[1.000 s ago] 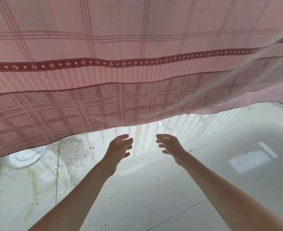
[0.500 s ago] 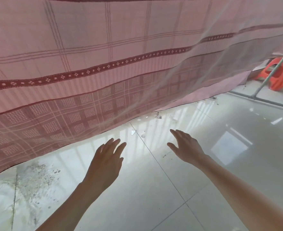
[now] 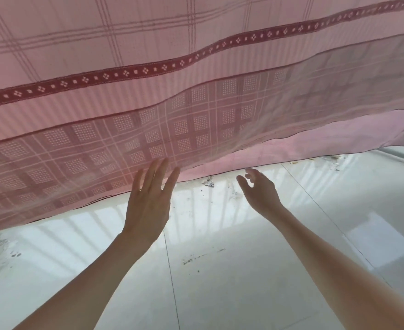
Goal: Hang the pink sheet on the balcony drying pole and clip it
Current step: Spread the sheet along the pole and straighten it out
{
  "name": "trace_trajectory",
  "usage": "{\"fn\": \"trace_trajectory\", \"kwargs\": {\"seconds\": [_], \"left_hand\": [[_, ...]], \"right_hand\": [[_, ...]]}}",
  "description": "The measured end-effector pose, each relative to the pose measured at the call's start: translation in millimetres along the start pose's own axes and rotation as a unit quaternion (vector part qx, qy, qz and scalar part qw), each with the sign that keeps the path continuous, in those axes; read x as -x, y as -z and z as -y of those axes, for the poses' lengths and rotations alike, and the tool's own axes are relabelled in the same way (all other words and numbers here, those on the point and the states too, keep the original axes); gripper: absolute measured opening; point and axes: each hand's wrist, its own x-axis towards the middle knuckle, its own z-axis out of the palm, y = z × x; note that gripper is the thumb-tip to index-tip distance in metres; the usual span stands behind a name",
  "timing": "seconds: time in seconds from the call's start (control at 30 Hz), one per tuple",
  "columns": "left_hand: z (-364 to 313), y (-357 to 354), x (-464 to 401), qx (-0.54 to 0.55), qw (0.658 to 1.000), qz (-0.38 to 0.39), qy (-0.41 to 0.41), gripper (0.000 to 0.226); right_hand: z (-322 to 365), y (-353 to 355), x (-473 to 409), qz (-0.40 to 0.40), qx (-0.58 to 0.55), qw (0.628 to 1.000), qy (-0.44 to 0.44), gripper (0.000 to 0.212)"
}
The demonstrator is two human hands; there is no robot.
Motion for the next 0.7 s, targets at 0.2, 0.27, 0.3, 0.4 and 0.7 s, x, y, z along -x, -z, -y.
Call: {"fn": "trace_trajectory", "kwargs": {"seconds": [0.2,0.27,0.3,0.4,0.7], "left_hand": [[-27,-23,-42,-0.033,0.997,-0.046,0.061,0.078],[-34,-26,-44,-0.03,0.996,-0.047,0.075,0.076],[-35,-26,-44,-0.031,0.996,-0.044,0.078,0.077],[-34,-24,-42,-0.027,0.995,-0.029,0.091,0.077],[-26,-31,-33,0.126,0.973,-0.181,0.06,0.031]], "right_hand": [[15,9,-64,0.167,-0.603,0.75,-0.214,0.038],[20,7,-72,0.167,-0.649,0.71,-0.217,0.014],[22,6,-73,0.16,-0.663,0.697,-0.219,0.006],[28,9,-61,0.152,-0.681,0.678,-0.232,0.006],[21,10,-22,0.098,-0.679,0.695,-0.217,0.007]]}}
